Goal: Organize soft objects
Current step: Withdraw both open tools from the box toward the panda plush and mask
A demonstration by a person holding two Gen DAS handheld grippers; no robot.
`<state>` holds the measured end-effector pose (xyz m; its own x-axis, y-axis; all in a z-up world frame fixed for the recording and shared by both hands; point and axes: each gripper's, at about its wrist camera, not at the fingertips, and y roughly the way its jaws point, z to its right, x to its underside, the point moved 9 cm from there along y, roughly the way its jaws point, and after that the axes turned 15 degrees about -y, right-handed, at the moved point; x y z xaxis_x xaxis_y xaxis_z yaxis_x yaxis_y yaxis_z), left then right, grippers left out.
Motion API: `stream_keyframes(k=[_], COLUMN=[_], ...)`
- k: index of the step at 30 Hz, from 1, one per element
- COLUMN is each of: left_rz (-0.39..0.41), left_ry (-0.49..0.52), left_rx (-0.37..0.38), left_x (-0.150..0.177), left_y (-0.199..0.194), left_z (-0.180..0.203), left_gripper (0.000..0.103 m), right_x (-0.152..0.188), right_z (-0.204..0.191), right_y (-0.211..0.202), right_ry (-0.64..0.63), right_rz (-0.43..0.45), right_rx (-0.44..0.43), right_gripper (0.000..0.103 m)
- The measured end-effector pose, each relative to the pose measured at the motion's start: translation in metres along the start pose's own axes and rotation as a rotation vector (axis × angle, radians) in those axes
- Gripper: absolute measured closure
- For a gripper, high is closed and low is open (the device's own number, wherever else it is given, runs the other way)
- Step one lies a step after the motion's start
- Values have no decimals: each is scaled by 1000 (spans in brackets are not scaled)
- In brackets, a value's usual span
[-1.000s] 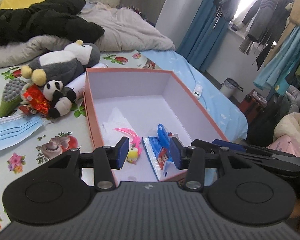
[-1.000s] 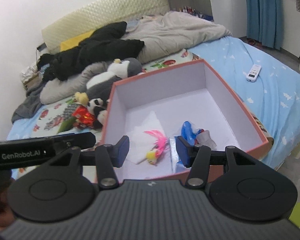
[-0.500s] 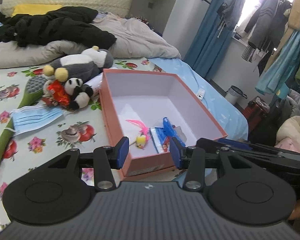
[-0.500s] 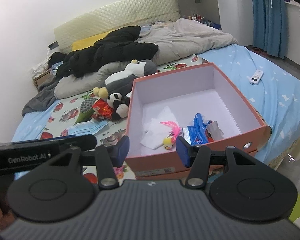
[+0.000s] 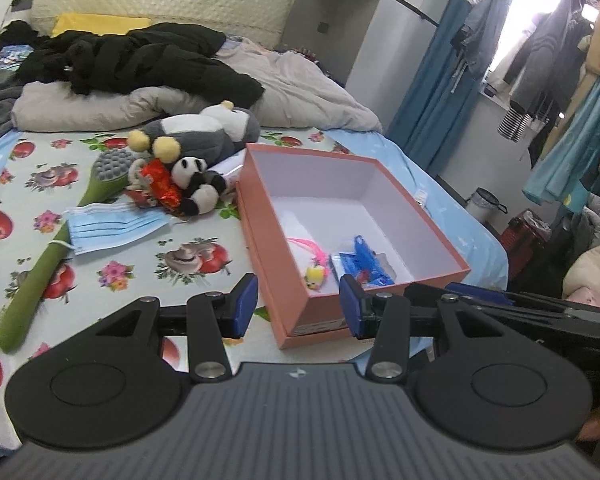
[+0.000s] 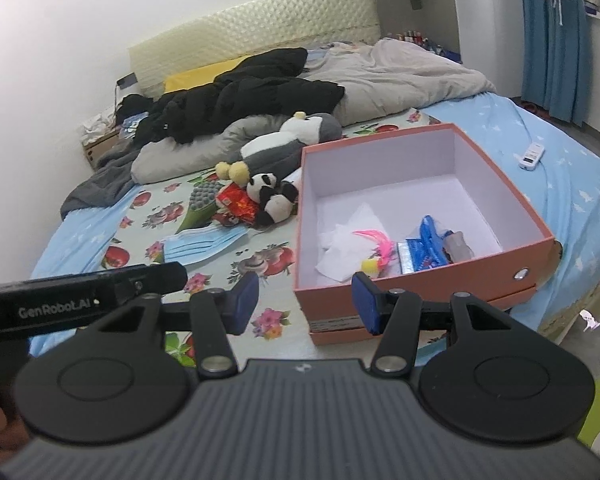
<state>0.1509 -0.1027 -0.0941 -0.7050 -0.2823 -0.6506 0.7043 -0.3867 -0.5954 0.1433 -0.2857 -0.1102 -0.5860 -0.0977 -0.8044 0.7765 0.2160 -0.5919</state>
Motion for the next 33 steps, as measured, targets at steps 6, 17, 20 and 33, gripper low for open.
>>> stream_keyframes(k=[6,17,20,33], left_rz=[33,102,107,57], left_ry=[-30,-115,-144,-133], left_rx=[-18,-87,-106,-179], left_x=[-2,-6,-1,-8], left_y=[-19,-50,-51,21], left_z=[-24,-80,-96,-145], left_gripper=[52,48,46,40], right_x=[-4,-10,-9,-17], right_z=[-20,-70,-78,-89], right_y=[-2,9,13,79], right_ry=[-23,-105,-123,-174], right_rz=[13,7,-3,-87], right_rx=[-15,-89,-108,-110], right_gripper=[49,49,49,49])
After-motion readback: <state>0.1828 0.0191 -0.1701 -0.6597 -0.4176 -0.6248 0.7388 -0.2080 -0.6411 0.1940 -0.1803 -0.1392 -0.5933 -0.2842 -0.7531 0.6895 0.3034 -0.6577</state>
